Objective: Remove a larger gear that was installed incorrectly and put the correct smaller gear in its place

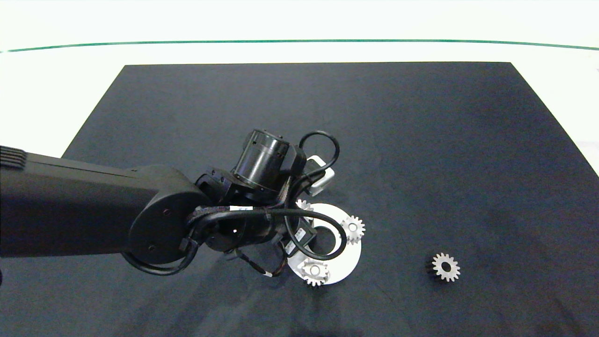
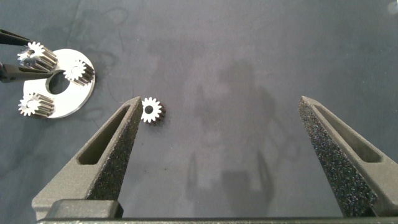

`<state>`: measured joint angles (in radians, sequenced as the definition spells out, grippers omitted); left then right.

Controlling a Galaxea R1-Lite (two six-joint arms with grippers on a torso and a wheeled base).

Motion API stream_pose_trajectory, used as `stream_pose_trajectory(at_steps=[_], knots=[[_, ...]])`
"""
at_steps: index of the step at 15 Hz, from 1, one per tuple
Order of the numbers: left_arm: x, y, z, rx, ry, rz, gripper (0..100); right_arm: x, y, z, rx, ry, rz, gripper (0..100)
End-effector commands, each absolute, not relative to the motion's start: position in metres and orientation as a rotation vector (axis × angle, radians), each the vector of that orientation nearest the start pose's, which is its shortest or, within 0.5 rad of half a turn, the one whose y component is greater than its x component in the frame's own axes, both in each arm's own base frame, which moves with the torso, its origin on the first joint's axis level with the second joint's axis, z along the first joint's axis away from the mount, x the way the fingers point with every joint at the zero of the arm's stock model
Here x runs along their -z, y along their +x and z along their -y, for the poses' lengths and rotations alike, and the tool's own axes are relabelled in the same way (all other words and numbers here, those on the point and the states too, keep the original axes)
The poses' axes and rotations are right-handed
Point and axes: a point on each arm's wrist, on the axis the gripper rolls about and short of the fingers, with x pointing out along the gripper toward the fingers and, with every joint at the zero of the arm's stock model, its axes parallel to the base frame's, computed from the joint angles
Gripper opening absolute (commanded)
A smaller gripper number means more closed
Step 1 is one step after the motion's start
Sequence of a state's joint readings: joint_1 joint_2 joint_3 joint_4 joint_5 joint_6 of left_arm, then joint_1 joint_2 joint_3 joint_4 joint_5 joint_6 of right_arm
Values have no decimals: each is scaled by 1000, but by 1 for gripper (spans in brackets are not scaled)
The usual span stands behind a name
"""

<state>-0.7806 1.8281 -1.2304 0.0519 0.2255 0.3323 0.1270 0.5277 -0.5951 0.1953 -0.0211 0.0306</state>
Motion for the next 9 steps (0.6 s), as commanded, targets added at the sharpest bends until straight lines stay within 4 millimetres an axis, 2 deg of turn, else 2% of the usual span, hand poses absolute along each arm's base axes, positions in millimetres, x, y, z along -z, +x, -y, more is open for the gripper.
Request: stream_pose_trajectory(at_steps=[1,9], knots=[[-192,248,239,631,635,-486,66,-225,11,-1,-104,21,-129,100],[-191,252,237,622,635,-493,50,-225,12,-1,-105,21,-129,100]])
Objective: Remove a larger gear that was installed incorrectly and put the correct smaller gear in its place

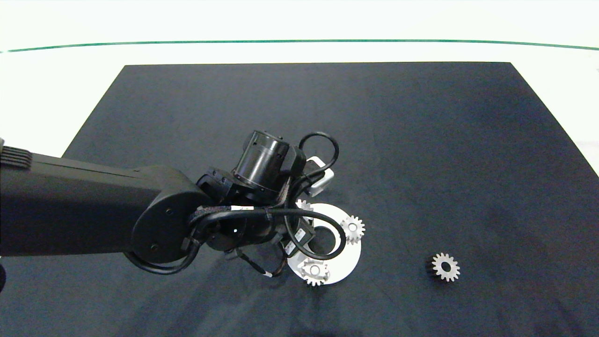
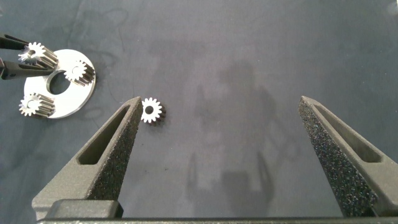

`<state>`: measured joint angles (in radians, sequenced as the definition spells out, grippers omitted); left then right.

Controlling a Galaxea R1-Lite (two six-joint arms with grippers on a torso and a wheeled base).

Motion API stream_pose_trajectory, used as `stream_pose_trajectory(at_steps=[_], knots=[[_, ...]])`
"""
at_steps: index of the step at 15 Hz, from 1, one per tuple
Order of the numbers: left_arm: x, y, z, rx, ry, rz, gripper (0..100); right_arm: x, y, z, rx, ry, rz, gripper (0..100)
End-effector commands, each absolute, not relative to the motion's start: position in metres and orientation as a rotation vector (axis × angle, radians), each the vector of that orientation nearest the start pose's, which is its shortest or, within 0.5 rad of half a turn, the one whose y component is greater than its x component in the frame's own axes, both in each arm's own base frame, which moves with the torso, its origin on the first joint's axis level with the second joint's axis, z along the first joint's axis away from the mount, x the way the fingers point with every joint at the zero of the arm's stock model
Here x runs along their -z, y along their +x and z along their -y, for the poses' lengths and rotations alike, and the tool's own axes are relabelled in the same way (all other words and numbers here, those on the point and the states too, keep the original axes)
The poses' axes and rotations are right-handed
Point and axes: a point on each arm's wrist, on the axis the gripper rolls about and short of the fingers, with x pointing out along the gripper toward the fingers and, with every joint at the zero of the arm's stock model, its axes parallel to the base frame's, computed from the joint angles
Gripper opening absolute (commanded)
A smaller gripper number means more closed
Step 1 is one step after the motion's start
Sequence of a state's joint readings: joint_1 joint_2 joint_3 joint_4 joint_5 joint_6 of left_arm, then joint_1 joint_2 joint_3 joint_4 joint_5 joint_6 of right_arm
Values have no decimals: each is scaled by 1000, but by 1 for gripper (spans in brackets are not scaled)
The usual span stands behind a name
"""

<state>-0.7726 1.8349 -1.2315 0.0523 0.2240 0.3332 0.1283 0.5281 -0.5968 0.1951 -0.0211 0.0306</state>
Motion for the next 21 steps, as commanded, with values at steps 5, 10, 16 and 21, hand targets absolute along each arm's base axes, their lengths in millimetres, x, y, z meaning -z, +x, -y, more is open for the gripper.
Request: stream_pose_trajectory(at_steps=[5,10,16,21], knots=[[-190,253,237,619,635,-495,39,-225,12,-1,-105,21,-130,100],[-191,252,236,620,635,-494,31,-225,12,-1,-105,21,-130,100],[-201,241,229,626,642,-525,31,-225,11,-1,-105,23,-129,100],[-211,239,226,620,625,-498,31,-225,11,-1,-105,23,-127,100]])
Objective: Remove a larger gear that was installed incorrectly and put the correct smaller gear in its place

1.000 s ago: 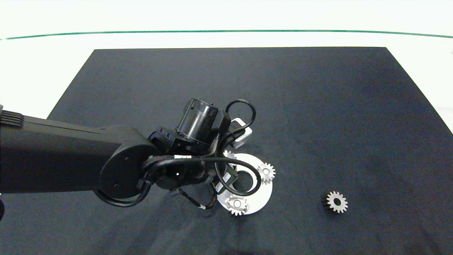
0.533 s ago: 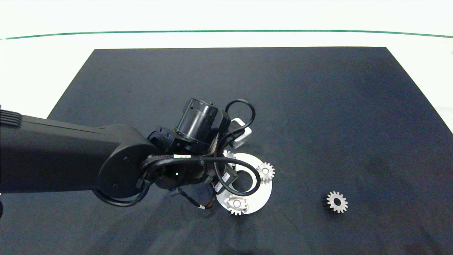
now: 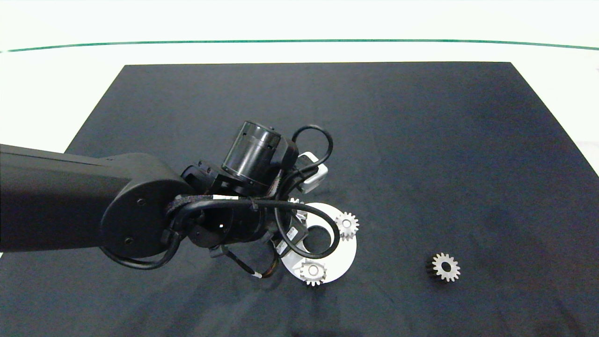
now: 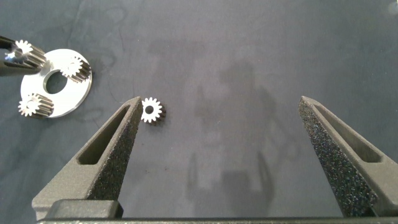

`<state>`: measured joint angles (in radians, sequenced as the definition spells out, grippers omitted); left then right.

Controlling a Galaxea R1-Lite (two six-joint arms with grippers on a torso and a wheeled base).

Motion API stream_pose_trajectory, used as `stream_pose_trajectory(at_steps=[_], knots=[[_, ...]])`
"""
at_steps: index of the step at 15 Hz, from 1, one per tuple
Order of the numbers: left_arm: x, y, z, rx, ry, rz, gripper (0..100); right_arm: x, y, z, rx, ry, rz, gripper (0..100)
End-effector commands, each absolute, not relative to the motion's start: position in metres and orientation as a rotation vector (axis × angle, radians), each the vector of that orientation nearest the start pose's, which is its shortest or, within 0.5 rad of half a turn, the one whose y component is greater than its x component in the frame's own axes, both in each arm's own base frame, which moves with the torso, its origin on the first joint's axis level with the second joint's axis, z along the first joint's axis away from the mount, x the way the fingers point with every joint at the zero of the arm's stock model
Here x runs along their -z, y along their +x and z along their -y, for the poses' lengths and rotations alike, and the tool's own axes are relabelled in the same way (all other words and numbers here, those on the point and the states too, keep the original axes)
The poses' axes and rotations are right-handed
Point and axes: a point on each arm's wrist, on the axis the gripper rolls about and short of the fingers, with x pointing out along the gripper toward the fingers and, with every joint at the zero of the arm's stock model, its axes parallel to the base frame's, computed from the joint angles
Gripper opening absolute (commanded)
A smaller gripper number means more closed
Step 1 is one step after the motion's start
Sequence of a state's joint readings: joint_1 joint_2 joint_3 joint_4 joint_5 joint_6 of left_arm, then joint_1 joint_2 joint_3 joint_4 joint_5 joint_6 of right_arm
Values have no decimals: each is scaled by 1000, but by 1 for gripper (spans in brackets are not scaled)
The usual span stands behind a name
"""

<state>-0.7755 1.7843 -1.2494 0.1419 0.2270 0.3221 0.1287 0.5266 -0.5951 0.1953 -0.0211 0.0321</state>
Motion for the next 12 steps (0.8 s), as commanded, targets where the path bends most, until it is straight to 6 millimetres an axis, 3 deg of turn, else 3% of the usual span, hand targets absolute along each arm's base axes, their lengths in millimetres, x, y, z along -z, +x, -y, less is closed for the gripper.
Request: stream_pose_trajectory(at_steps=[1,4,12], knots=[[-214,238,223,615,623,-496,31,-225,11,-1,-105,23,-127,100],[-223,232,211,601,623,-508,31,-225,11,-1,-105,22,-130,100],[-244,234,151,445,573,-537,31,-225,10,-1,-102,23,-123,100]])
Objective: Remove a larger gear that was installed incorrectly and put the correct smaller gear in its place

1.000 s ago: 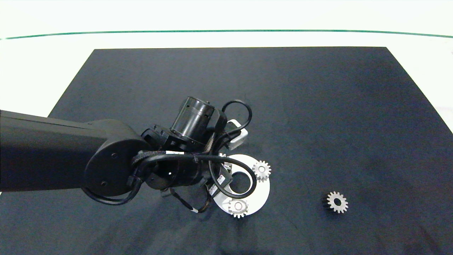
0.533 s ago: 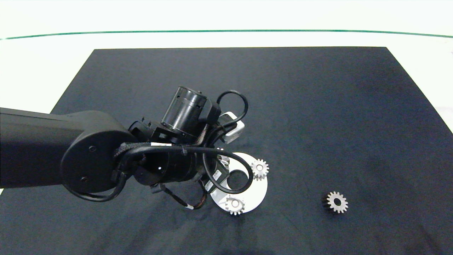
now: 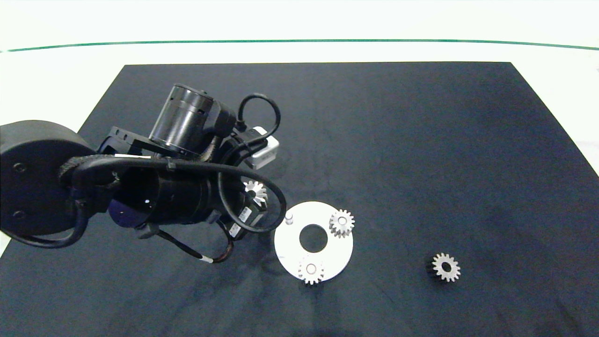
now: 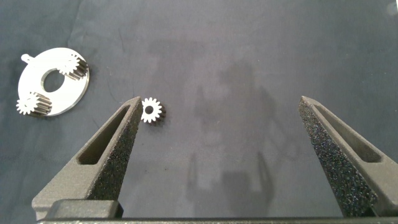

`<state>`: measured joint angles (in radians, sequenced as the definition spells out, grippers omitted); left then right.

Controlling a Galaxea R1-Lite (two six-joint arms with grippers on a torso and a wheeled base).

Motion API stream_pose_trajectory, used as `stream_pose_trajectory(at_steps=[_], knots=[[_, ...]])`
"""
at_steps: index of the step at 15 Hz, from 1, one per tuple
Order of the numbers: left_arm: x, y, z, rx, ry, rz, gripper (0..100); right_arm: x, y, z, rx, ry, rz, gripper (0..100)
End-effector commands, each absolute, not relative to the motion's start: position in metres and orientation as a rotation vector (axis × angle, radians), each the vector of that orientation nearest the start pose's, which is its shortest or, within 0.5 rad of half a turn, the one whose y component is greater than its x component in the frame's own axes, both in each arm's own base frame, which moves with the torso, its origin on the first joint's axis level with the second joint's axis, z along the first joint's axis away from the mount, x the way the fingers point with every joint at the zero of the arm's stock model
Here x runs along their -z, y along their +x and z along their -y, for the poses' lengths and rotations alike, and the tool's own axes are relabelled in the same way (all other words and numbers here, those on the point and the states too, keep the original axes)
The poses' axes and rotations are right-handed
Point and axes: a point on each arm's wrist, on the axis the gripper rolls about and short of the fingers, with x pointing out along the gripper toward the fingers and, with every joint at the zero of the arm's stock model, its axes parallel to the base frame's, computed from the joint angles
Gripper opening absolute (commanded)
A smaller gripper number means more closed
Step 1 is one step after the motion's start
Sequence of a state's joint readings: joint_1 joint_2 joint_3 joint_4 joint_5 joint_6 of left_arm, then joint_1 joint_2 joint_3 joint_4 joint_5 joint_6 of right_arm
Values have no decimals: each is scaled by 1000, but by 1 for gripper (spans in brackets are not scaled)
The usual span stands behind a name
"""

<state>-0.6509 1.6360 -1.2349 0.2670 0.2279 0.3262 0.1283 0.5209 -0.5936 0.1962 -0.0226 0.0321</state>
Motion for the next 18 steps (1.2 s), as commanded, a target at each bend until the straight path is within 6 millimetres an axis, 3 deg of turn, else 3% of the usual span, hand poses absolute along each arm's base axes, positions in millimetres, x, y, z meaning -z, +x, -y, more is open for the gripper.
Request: stream_pose_trajectory(at_steps=[1,4,6,18], knots=[[-242,239,140,408,560,-557,31,-225,10,-1,-105,23,-124,100],[-230,252,107,296,534,-623,31,-224,10,-1,-105,23,-126,100],[-225,259,96,258,515,-630,31,-224,10,-1,-105,23,-126,100],[-206,273,68,217,460,-700,31,-218,12,-1,-99,21,-149,100]])
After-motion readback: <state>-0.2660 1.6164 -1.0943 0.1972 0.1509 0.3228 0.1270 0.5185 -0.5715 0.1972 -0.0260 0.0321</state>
